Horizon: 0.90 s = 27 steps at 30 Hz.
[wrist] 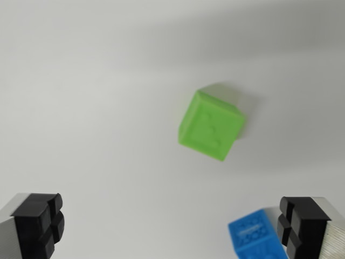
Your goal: Stack cube
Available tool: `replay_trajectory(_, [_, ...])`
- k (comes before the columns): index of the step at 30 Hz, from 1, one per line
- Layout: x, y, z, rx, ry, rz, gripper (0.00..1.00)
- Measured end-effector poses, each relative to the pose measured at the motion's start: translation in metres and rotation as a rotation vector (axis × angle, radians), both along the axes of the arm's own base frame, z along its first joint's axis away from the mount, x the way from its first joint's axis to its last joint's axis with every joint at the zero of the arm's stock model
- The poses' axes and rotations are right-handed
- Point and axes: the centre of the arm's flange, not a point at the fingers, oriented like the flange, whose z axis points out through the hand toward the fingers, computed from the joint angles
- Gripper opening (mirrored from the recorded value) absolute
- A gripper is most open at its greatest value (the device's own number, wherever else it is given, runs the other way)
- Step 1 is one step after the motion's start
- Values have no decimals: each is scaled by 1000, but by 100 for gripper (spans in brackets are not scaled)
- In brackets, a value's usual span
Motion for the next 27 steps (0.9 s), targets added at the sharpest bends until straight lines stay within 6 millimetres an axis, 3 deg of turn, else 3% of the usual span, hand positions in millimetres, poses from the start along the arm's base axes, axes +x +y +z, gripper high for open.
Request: replay_trajectory(27, [-20,-21,-102,-15,-2,-287,100])
